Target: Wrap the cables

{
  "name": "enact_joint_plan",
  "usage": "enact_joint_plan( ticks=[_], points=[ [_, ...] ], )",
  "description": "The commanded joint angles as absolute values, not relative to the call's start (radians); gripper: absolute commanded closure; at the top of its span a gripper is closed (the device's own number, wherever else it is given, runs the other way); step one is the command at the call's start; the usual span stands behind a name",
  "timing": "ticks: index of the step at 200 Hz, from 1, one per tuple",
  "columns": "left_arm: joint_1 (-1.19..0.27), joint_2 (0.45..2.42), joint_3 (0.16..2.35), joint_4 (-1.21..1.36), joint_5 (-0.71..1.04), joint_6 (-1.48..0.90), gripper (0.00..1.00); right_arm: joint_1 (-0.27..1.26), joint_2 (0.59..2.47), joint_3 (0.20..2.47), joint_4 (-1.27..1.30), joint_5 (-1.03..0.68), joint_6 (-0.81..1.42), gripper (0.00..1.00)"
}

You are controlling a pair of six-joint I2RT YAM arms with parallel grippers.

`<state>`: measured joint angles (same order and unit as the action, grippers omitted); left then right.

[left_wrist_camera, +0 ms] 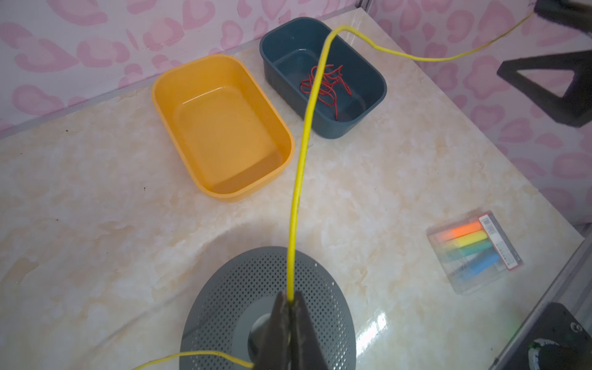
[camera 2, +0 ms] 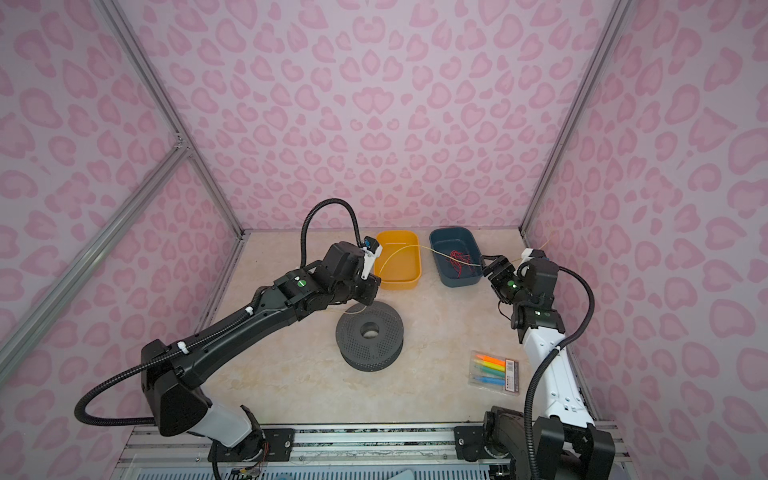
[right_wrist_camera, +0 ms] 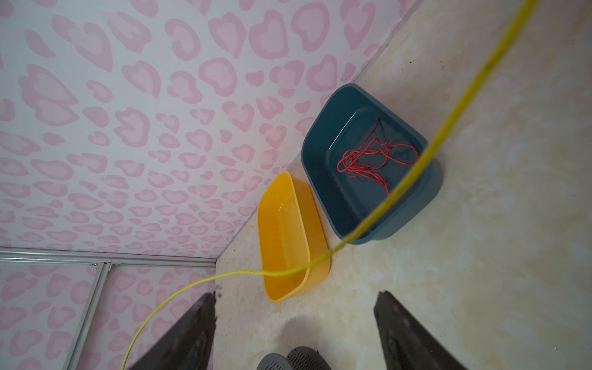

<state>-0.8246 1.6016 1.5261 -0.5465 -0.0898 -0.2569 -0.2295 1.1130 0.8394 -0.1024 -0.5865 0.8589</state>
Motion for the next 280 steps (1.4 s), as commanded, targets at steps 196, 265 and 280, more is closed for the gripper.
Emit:
enact_joint_plan(
  ticks=[196,265,280],
  points=[
    [-0.771,1.825,1.866,-0.510,0.291,-0.341,0.96,0.512,1.217,0.785,0.250,-0.279,0.504,0.40],
    [-0.772,1.777,1.815,-0.458,0.328,-0.330,0.88,0.517,1.215,0.777,0.248,-0.205,0.575,1.00],
    [-0.771,1.747,1.779,-0.426,0.327,-0.326,0.64,0.515,1.203,0.767,0.246,-0.195,0.576,1.00]
  ],
)
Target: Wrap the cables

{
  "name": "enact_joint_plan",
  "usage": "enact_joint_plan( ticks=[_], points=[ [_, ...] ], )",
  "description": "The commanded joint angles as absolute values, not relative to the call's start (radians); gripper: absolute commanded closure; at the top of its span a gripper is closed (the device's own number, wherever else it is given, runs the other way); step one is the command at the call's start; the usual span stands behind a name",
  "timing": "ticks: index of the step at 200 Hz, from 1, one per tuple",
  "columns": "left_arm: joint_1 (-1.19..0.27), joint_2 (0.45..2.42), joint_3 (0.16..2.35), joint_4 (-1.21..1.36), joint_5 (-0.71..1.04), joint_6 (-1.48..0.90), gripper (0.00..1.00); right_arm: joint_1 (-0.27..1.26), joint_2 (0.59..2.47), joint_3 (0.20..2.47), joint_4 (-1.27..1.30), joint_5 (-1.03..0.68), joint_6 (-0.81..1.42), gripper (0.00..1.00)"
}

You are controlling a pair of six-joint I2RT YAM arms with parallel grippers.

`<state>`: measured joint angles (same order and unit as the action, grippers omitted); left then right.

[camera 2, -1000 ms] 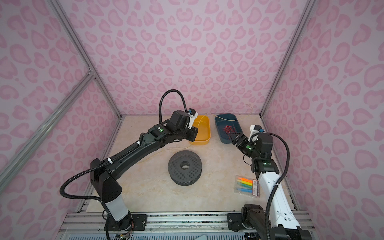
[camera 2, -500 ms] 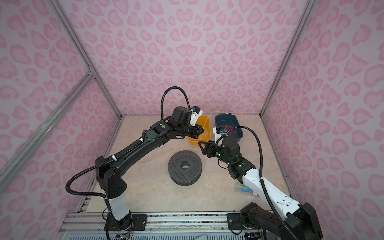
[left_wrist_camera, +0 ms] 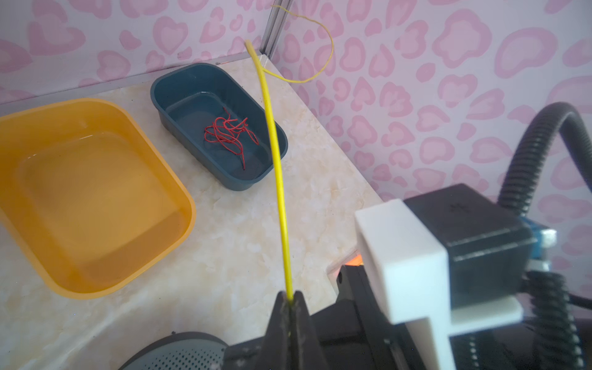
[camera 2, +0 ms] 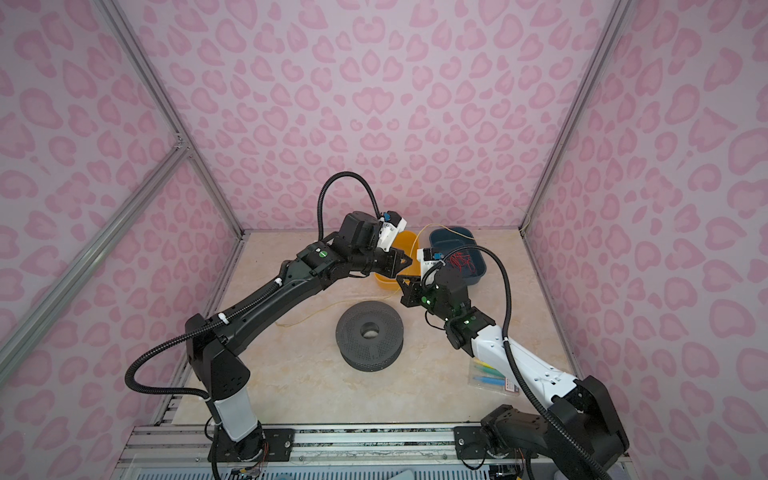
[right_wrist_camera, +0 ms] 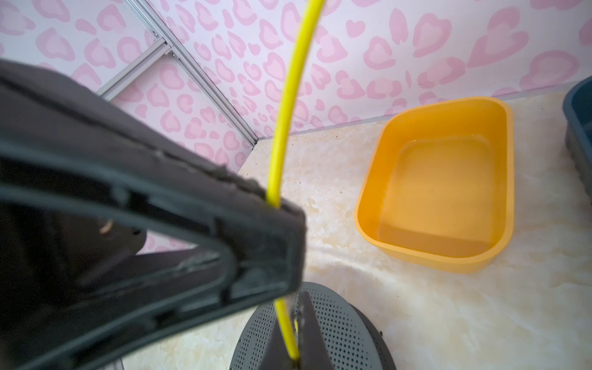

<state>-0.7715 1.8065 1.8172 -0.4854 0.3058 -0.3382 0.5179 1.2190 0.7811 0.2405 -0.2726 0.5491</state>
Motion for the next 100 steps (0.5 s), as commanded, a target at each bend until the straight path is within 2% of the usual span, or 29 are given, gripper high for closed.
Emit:
enact_joint_plan(
  ticks=[1,2,10,32,63,90,100],
  points=[
    [-0.771,1.746,1.776,-0.423,0.326,-0.323,0.61,0.515,1.203,0.767,0.246,-0.195,0.576,1.00],
    [-0.771,1.743,1.775,-0.422,0.325,-0.323,0.56,0.515,1.202,0.766,0.246,-0.194,0.577,1.00],
    [-0.769,1.720,1.757,-0.420,0.307,-0.311,0.43,0.512,1.191,0.761,0.242,-0.189,0.577,1.00],
    [-0.754,1.623,1.681,-0.417,0.227,-0.261,0.27,0.501,1.138,0.748,0.235,-0.186,0.570,1.00],
    [-0.681,1.413,1.487,-0.443,0.036,-0.226,0.18,0.420,1.059,0.784,0.133,-0.253,0.580,1.00],
    [-0.660,1.297,1.294,-0.566,-0.247,-0.165,0.18,0.333,1.014,0.831,0.048,-0.349,0.591,1.00],
    [-0.660,1.279,1.221,-0.612,-0.303,-0.168,0.19,0.314,1.009,0.845,0.028,-0.385,0.590,1.00]
  ],
)
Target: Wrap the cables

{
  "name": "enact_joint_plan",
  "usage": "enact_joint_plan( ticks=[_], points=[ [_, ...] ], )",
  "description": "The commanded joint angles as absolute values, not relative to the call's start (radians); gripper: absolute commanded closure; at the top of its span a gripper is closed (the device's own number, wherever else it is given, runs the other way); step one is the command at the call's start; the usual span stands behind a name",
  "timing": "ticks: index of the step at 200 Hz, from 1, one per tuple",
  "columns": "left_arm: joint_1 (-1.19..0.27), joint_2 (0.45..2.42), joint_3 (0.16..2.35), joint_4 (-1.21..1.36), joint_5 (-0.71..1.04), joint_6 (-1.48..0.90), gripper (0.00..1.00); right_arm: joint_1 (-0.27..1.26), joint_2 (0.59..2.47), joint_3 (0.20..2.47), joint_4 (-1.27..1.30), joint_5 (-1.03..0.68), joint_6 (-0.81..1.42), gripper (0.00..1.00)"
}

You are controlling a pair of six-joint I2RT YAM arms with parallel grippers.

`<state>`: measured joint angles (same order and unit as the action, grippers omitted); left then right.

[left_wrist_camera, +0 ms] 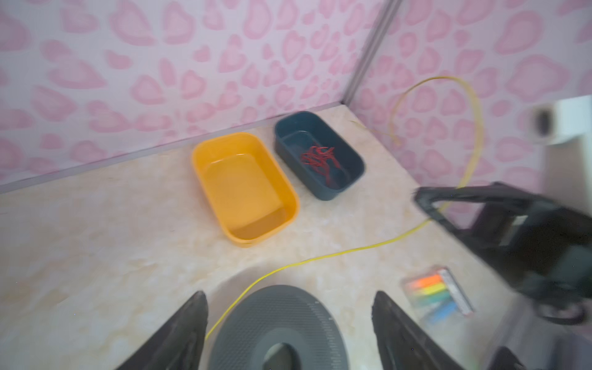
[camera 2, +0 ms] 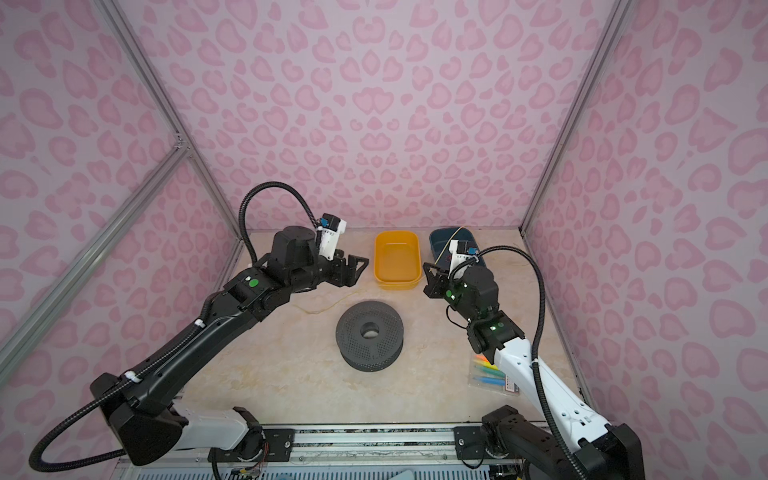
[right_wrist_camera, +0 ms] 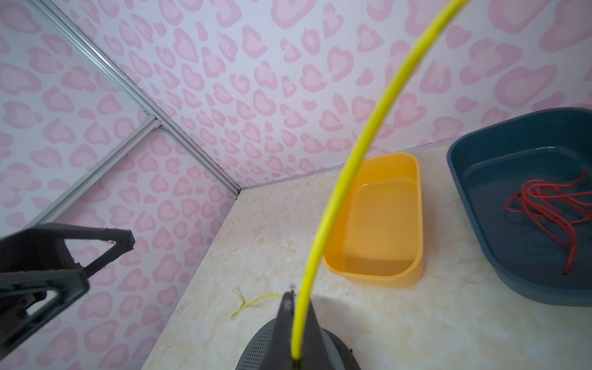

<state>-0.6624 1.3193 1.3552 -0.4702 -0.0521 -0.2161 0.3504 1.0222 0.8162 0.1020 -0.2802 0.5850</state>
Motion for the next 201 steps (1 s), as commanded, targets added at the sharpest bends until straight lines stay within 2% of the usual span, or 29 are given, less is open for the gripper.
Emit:
enact_joint_plan(
  ticks=[1,38,90,118,154,201],
  points=[
    [-0.661,1.278,1.214,-0.616,-0.306,-0.171,0.19,0.313,1.009,0.845,0.027,-0.388,0.590,1.00],
    [-0.653,1.282,0.971,-0.559,-0.339,-0.261,0.20,0.300,1.008,0.864,0.001,-0.450,0.591,1.00],
    [-0.636,1.559,1.115,-0.452,-0.393,-0.222,0.24,0.288,1.030,0.868,0.021,-0.499,0.616,1.00],
    [-0.635,1.619,1.100,-0.395,-0.356,-0.217,0.31,0.274,1.026,0.872,0.020,-0.511,0.619,1.00],
    [-0.635,1.555,1.042,-0.354,-0.342,-0.225,0.34,0.248,1.040,0.882,0.025,-0.535,0.632,1.00],
    [-0.634,1.371,1.029,-0.392,-0.392,-0.226,0.23,0.243,1.042,0.886,0.027,-0.550,0.636,1.00]
  ],
)
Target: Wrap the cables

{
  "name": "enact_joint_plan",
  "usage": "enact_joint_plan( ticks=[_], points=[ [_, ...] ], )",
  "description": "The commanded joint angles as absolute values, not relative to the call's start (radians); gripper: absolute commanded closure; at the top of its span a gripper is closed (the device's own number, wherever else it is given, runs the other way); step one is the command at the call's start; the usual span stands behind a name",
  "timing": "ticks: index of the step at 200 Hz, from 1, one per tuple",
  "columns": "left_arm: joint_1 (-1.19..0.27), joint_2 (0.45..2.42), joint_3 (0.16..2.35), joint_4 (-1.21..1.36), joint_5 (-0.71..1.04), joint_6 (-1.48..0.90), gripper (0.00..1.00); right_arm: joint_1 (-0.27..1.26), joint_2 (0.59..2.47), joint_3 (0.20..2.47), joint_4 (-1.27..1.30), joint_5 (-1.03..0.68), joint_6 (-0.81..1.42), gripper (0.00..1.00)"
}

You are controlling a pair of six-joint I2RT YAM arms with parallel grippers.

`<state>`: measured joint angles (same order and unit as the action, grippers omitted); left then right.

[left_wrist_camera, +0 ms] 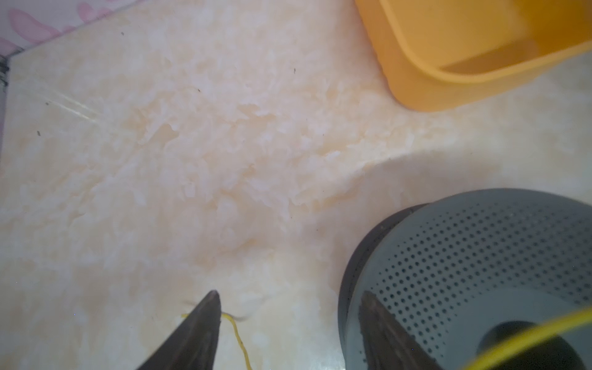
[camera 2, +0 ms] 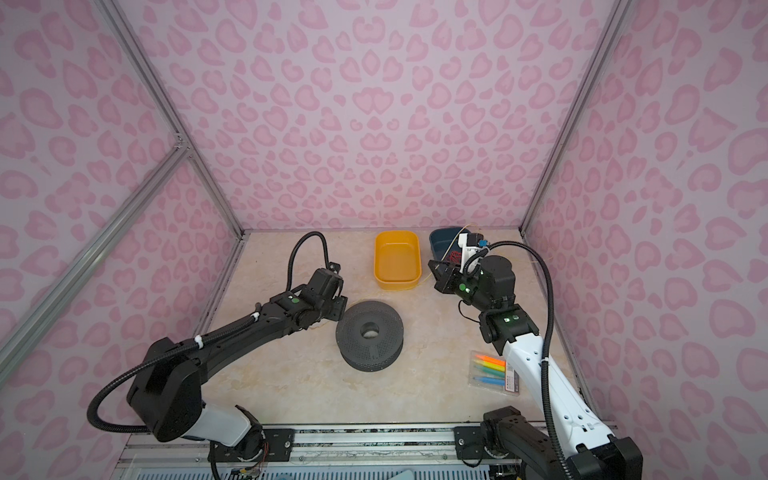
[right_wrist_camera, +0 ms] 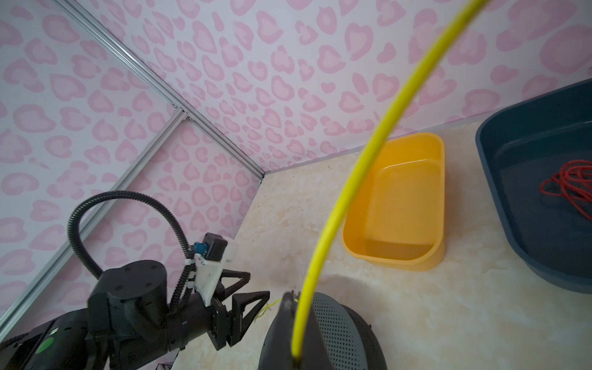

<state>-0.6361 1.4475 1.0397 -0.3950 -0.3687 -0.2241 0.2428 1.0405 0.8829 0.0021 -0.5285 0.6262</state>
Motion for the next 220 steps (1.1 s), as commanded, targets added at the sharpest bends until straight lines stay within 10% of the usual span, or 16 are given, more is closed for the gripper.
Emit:
enact_joint_plan(
  ticks=[1,220],
  points=[
    [-0.635,1.367,1.029,-0.391,-0.389,-0.226,0.23,0.242,1.041,0.885,0.027,-0.551,0.637,1.00],
    [-0.634,1.469,0.836,-0.111,-0.381,-0.202,0.37,0.242,1.046,0.910,-0.018,-0.592,0.645,1.00]
  ],
)
